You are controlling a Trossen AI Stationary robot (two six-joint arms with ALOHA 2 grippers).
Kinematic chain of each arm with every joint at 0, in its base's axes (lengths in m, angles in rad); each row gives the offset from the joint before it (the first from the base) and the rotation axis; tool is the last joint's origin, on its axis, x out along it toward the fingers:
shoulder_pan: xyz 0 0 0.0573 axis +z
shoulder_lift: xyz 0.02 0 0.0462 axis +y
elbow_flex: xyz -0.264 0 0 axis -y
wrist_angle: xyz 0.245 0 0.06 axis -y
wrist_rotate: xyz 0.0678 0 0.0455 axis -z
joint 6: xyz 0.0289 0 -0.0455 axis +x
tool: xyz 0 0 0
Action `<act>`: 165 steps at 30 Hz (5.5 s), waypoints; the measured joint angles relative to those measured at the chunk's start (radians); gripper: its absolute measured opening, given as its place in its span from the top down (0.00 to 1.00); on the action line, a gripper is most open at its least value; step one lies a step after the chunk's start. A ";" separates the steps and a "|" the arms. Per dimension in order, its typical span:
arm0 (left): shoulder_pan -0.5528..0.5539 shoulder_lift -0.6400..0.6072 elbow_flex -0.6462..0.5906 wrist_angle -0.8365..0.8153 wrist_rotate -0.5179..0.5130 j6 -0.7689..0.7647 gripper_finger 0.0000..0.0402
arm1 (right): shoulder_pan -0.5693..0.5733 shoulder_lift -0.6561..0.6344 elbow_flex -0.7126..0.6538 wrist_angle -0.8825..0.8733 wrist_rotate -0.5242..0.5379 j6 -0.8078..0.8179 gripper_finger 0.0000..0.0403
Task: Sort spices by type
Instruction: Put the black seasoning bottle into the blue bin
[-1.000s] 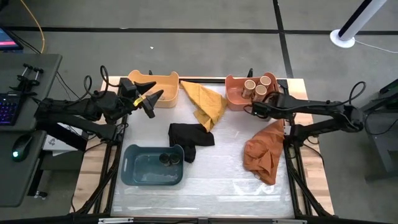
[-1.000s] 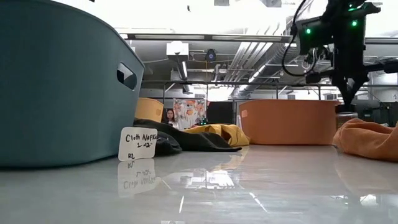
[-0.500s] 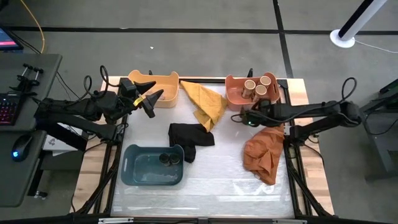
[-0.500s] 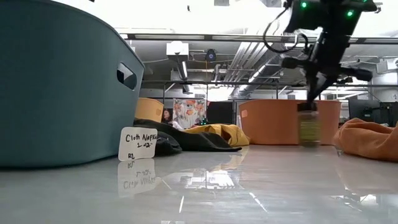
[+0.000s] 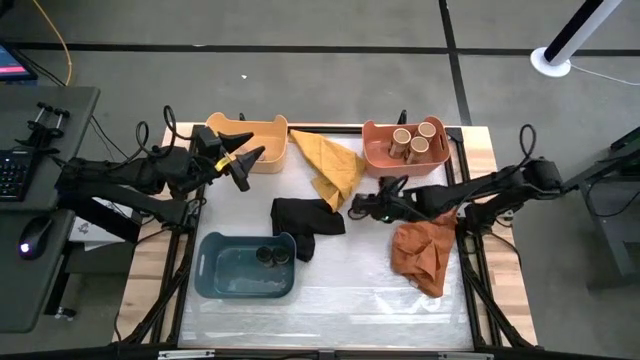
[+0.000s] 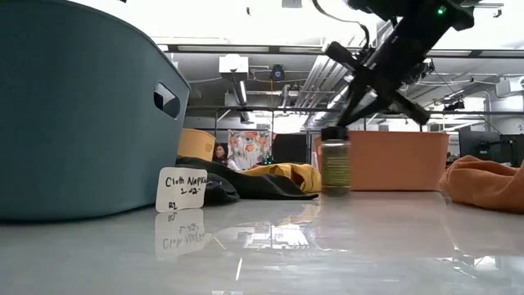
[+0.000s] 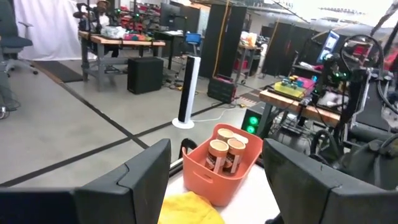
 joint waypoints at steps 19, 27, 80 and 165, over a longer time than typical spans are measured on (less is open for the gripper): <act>0.136 0.302 0.016 0.134 0.555 0.120 0.41 | 0.023 -0.249 -0.004 0.297 0.072 -0.453 1.00; 0.203 0.644 0.191 0.085 0.829 0.161 0.36 | 0.037 -0.453 -0.002 0.238 0.078 -0.540 1.00; 0.165 1.176 0.474 -0.029 0.792 0.238 0.20 | 0.061 -0.463 -0.001 0.052 0.080 -0.513 1.00; -0.687 0.366 -0.116 -0.641 0.254 -0.609 0.54 | -0.104 -0.463 -0.001 -0.082 -0.018 -0.648 1.00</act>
